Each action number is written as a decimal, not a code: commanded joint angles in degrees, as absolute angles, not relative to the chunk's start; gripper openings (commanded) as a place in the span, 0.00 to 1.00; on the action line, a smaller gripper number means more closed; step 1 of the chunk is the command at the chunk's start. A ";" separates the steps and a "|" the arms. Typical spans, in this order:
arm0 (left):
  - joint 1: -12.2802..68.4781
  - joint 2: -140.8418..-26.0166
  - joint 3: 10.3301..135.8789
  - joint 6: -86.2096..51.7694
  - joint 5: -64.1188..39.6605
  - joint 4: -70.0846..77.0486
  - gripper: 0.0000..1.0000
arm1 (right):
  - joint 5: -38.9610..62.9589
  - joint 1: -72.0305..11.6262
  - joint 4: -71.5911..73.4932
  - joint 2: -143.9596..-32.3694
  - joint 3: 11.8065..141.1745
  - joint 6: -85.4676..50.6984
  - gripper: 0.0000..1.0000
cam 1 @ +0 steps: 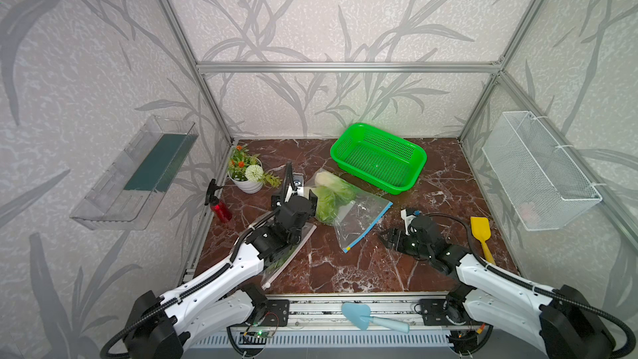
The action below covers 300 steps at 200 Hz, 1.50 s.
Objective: Open the zip-top bag and take out the chinese cabbages
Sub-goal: Pick up the zipper food storage bag at the center of the board.
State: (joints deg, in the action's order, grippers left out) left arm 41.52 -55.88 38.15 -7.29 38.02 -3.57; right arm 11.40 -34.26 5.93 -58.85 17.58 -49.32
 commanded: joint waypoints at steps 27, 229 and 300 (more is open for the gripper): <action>41.49 -54.85 37.88 0.85 34.45 -3.44 0.92 | 15.20 -35.86 23.28 -69.83 19.98 -54.34 0.76; 42.23 -53.35 36.15 4.89 24.72 -4.57 0.84 | 11.80 -41.02 39.18 -86.64 28.11 -78.27 0.00; 47.12 -54.55 38.10 8.79 17.29 -10.08 0.70 | 11.52 -41.04 28.09 -81.26 38.44 -81.35 0.00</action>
State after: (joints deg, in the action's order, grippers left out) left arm 45.52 -53.25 36.27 6.76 20.29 -6.42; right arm 12.49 -40.84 33.67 -84.53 35.11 -80.66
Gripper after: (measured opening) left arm 0.725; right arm 0.045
